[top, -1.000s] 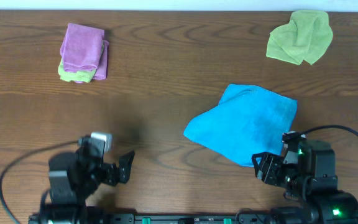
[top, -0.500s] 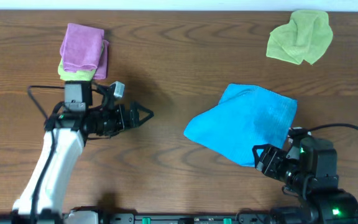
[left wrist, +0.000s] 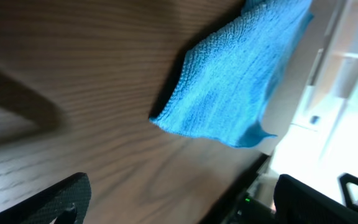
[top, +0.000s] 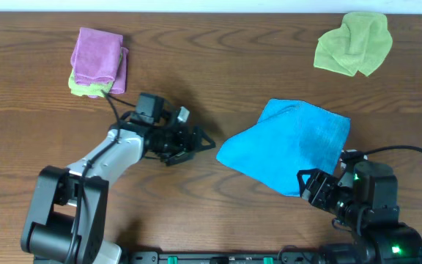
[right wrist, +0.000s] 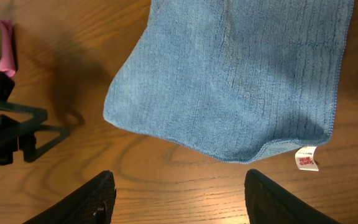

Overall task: Fold the cloth
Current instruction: 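Reach the left gripper to the blue cloth's left corner and grasp, then grasp the right corner with the right gripper and stretch cloth apart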

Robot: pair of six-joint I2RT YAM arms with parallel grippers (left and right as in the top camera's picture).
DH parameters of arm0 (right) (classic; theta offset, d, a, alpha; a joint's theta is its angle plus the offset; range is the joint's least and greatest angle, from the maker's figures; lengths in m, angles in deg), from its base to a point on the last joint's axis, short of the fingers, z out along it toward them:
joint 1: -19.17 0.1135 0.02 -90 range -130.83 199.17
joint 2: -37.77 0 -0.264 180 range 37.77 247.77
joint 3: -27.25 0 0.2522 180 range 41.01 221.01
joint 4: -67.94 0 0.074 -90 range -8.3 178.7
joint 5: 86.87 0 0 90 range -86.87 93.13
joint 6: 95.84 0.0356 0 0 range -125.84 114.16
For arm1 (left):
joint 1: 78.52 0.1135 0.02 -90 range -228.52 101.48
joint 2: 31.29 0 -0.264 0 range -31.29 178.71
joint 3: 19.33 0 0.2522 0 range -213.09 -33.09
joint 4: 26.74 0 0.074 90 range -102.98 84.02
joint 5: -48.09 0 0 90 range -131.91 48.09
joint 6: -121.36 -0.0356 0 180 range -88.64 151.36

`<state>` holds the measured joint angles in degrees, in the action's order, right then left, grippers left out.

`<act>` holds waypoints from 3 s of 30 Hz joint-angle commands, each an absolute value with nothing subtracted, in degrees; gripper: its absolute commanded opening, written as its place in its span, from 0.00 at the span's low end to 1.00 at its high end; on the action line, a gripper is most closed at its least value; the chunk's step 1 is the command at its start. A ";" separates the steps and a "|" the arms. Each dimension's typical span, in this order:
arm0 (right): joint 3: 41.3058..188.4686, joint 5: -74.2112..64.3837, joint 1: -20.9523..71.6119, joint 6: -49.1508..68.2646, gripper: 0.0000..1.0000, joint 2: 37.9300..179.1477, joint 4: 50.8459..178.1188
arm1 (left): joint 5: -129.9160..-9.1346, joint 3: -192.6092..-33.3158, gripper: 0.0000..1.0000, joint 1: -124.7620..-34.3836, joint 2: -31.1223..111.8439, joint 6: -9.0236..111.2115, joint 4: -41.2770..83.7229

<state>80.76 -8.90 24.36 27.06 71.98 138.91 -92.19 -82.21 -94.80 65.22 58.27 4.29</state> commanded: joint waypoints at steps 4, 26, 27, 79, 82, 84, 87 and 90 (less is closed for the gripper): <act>80.69 -9.19 23.96 28.00 0.67 71.74 138.86 | -84.08 -84.37 0.95 -99.04 66.71 60.61 0.16; 80.69 -9.34 23.96 27.98 0.68 71.74 139.32 | -88.30 -84.37 0.98 -104.98 78.12 72.96 -15.27; 80.69 -9.34 23.96 27.98 0.68 71.74 139.32 | -88.32 -84.35 0.98 -105.57 78.12 73.46 -15.18; 60.41 -17.89 27.79 51.78 0.72 91.65 113.40 | -85.42 -84.35 0.06 -87.61 66.03 36.66 27.31; 60.41 -17.86 30.61 54.76 0.72 95.54 108.15 | -85.42 -84.35 0.06 -90.12 66.03 36.66 27.29; 60.41 -17.78 32.64 56.44 0.72 98.34 105.01 | -85.42 -84.35 0.06 -91.61 66.03 36.68 27.29; 60.41 -17.69 35.85 59.17 0.71 102.93 100.68 | -85.42 -84.35 0.06 -92.59 66.05 36.68 27.31; 60.41 -17.67 38.13 60.77 0.70 105.75 97.58 | -85.42 -84.35 0.06 -92.52 66.03 36.66 27.31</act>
